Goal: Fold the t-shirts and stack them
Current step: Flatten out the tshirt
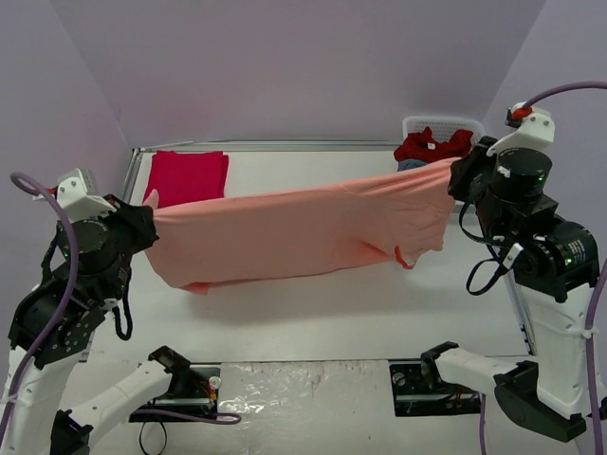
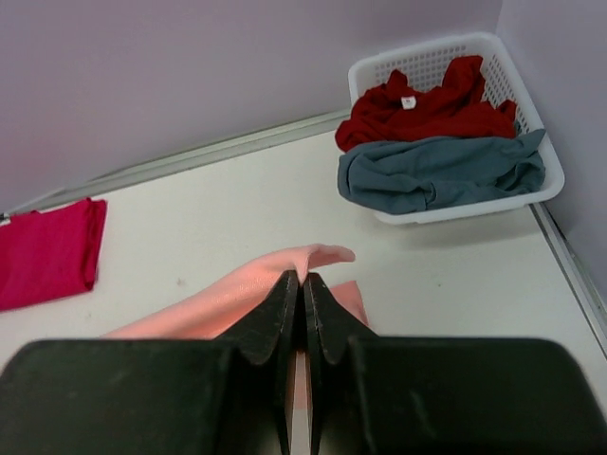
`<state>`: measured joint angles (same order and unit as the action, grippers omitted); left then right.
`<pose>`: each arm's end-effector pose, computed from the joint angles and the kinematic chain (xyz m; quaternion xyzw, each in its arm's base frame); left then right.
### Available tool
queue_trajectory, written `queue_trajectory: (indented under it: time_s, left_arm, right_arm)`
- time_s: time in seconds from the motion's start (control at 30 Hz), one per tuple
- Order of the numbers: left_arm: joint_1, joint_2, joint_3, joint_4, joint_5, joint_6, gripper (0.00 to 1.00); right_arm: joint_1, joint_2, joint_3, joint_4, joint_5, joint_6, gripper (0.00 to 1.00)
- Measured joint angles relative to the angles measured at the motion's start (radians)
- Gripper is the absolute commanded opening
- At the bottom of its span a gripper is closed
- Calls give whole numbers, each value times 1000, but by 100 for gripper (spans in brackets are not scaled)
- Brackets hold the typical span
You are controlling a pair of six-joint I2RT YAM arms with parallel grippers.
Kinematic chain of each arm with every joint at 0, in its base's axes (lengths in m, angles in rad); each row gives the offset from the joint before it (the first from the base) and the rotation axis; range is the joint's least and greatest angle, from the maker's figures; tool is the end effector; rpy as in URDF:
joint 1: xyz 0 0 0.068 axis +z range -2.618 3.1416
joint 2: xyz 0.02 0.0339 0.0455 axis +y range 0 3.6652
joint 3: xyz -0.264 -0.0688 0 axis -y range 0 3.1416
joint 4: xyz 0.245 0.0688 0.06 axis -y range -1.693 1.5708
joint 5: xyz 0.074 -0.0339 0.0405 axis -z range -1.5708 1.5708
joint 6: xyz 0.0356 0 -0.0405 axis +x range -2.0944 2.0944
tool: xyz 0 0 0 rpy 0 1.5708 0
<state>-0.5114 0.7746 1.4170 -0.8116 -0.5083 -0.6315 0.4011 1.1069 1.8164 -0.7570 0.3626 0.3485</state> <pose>0.0914 -0.0314 0.4753 -0.2062 0.7287 -0.1759 0.6289 0.1484 0.0492 0.5496 0.1057 0.7149 0.1271 0.6795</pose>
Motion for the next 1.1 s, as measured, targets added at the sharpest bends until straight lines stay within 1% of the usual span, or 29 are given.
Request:
queue_trajectory:
  time_s: [0.13,0.23,0.3,0.43,0.53,0.73,0.83,0.93,1.0,1.1]
  left_arm:
    - [0,46,89,15,-21,33,2]
    - [0,106,119,36,-38,53,2]
    - [0,154,124,55,-55,62,2]
    - [1,251,124,84,-94,78,2]
    - [11,350,124,112,-117,84,2]
    - [85,491,134,147,-108,102,2]
    - [115,558,188,156,-93,113,2]
    - [136,645,309,166,-78,130,2]
    - [141,686,383,179,-62,135,2]
    - [141,693,420,187,-37,138,2]
  right_arm:
    - [0,71,148,-22,34,-11,0]
    - [0,151,243,-13,68,-29,0]
    - [0,206,272,9,92,-44,0]
    - [0,326,267,75,126,-76,0]
    - [-5,427,223,137,132,-96,0]
    - [-35,629,221,203,95,-138,0]
    - [-43,715,303,202,73,-159,0]
    - [-48,771,425,212,58,-183,0]
    - [-48,773,481,223,49,-195,0]
    - [-48,750,527,243,40,-203,0]
